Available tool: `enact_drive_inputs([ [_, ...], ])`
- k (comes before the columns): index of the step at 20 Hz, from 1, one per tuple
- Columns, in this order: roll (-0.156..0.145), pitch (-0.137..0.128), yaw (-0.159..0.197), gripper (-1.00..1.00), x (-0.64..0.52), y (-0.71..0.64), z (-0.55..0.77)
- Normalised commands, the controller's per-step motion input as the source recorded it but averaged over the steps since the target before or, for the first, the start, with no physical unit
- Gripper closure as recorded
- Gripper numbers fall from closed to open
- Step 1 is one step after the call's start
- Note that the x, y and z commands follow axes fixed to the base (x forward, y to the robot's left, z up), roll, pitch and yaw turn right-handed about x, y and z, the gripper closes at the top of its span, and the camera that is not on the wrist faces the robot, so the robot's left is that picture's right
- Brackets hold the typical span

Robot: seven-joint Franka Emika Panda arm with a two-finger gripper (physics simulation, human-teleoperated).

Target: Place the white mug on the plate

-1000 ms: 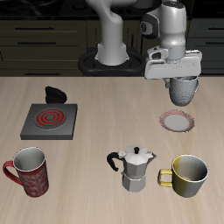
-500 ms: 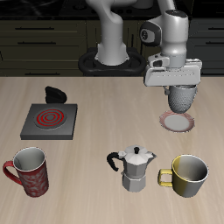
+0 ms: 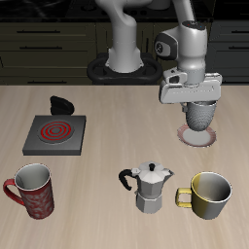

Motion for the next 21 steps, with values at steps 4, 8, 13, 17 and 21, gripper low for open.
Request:
enact_drive_inputs([
  [4, -0.026, -0.040, 0.053, 1.00, 0.08, -0.10, -0.09],
  [8, -0.036, -0.012, 0.021, 1.00, 0.03, -0.17, -0.10],
  [13, -0.021, 0.009, 0.028, -1.00, 0.07, -0.07, -0.19],
  [17, 0.032, -0.027, 0.027, -1.00, -0.08, 0.04, 0.00],
  [21, 0.027, -0.031, 0.041, -1.00, -0.09, 0.02, 0.01],
])
